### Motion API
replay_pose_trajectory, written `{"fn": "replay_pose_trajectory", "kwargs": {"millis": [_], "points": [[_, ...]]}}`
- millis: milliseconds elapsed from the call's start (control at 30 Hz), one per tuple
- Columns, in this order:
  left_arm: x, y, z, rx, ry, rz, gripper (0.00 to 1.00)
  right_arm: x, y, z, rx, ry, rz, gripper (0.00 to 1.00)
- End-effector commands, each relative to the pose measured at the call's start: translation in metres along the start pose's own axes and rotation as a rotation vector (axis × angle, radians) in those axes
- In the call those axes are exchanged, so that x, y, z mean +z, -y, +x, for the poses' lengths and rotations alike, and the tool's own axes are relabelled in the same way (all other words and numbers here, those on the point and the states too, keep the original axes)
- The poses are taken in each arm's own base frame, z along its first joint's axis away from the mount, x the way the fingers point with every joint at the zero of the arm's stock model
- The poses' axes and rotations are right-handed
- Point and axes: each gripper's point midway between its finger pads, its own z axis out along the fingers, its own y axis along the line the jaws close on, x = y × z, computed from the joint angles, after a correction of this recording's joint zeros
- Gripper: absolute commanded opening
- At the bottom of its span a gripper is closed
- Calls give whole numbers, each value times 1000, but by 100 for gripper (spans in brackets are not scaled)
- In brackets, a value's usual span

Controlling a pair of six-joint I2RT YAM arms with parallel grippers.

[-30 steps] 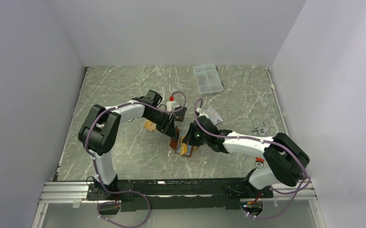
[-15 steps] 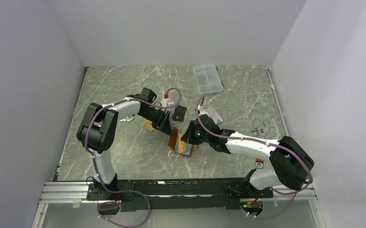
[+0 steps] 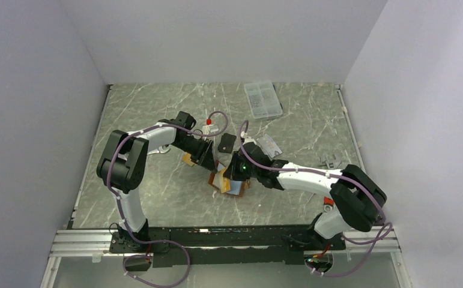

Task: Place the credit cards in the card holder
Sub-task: Open the card holder at the center of the board.

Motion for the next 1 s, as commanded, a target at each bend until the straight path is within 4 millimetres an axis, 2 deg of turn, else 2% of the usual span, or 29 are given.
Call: {"fn": "replay_pose_trajectory", "kwargs": {"millis": [0, 300, 500, 567, 633, 733, 833, 967], "points": [[0, 9, -7, 33, 16, 50, 52, 7, -11, -8, -19, 9, -23, 0], [12, -15, 7, 31, -40, -79, 43, 6, -9, -8, -12, 13, -19, 0], [21, -16, 6, 52, -67, -110, 40, 5, -9, -7, -10, 13, -18, 0], [21, -16, 6, 55, -68, -119, 35, 4, -8, -6, -8, 11, -16, 0], [21, -17, 7, 54, -72, -126, 25, 1, -5, -4, -7, 10, -13, 0], [21, -17, 10, 50, -75, -123, 1, -7, 6, -1, 0, 16, 4, 0], [22, -14, 14, 44, -83, -103, 0, -18, 23, 5, 26, 21, 21, 0], [22, -15, 18, 42, -89, -107, 0, -34, 56, 21, 67, 17, 73, 0]]}}
